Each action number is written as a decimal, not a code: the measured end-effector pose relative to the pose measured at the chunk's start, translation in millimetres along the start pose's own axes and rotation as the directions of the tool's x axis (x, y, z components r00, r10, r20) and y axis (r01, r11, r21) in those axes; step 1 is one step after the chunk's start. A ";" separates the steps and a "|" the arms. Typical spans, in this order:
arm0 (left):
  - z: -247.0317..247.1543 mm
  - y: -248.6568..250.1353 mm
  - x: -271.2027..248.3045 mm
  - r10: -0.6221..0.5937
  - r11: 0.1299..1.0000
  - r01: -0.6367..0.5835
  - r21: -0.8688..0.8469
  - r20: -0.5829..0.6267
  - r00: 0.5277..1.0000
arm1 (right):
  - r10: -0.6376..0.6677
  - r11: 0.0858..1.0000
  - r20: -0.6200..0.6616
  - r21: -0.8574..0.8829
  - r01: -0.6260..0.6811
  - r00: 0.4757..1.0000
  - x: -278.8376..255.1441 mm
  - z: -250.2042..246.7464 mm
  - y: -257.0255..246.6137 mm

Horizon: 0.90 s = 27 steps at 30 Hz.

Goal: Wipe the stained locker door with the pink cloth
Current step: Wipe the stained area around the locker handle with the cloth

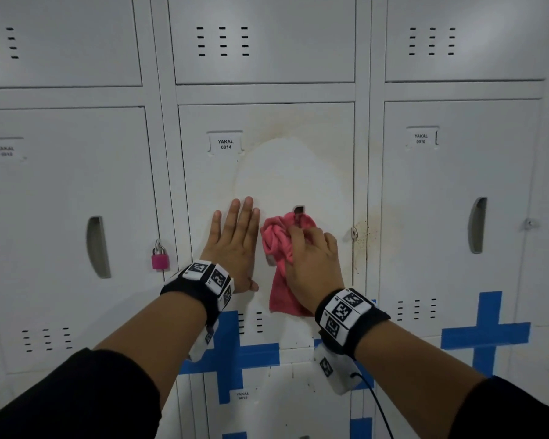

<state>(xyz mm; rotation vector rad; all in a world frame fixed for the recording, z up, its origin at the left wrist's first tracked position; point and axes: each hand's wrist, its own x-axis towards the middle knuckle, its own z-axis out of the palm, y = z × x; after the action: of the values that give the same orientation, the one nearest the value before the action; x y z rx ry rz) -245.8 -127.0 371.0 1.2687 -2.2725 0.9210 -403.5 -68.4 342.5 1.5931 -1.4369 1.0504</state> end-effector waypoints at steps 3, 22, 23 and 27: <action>-0.5 -0.4 0.2 0.004 1.000 -0.004 -0.004 -0.001 1.000 | -0.072 0.997 0.039 0.007 0.072 0.997 -12.6 -4.5 5.6; -2.1 1.0 0.0 -0.016 1.000 0.016 0.019 0.040 0.999 | 0.259 0.890 -0.053 0.401 -0.217 0.964 13.3 -11.9 -1.9; -2.1 1.2 0.1 -0.022 0.999 0.021 0.027 0.034 0.999 | 0.256 0.903 -0.020 0.361 -0.232 0.966 12.3 -5.9 -4.6; -0.2 1.1 0.6 -0.020 0.999 0.020 0.035 0.012 1.000 | 0.309 0.917 0.018 0.258 -0.303 0.951 8.1 11.2 -13.3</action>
<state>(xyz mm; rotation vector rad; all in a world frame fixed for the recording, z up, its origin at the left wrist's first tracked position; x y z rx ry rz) -247.1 -126.8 371.1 1.3128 -2.2583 0.9526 -388.9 -80.4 345.6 1.5550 -1.6225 1.4854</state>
